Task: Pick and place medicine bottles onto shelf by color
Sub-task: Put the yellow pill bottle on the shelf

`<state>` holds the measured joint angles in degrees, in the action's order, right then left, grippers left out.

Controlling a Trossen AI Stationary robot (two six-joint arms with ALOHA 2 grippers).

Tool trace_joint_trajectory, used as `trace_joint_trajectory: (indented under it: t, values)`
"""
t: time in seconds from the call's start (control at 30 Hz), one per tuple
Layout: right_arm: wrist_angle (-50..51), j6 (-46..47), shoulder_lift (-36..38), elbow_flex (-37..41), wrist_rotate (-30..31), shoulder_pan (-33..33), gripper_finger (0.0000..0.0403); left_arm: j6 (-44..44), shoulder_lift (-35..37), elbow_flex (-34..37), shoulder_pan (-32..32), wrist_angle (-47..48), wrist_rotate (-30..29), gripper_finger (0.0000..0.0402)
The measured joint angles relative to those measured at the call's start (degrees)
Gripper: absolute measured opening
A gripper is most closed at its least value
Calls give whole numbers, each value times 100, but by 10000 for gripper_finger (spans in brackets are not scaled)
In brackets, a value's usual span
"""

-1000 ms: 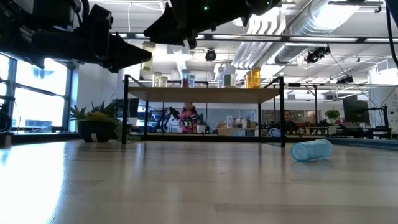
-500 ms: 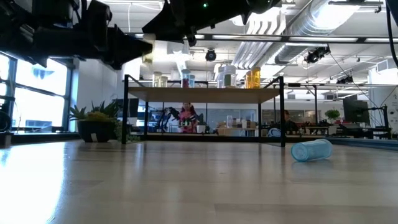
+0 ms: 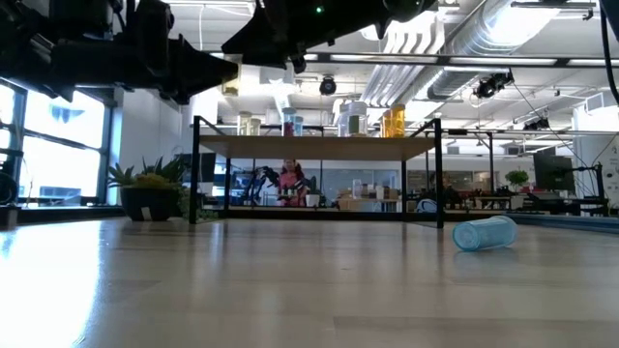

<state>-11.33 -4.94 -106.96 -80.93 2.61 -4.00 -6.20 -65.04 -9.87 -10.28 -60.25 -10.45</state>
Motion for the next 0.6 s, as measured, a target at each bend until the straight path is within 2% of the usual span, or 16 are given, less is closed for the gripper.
trace_joint_trajectory:
  t: [0.2,0.6]
  values:
    - [0,147,0,0,-423,-14,134,-2,0,0,-15,0,0,94]
    - [65,132,-2,0,-478,-25,117,-1,0,0,-20,13,104,97]
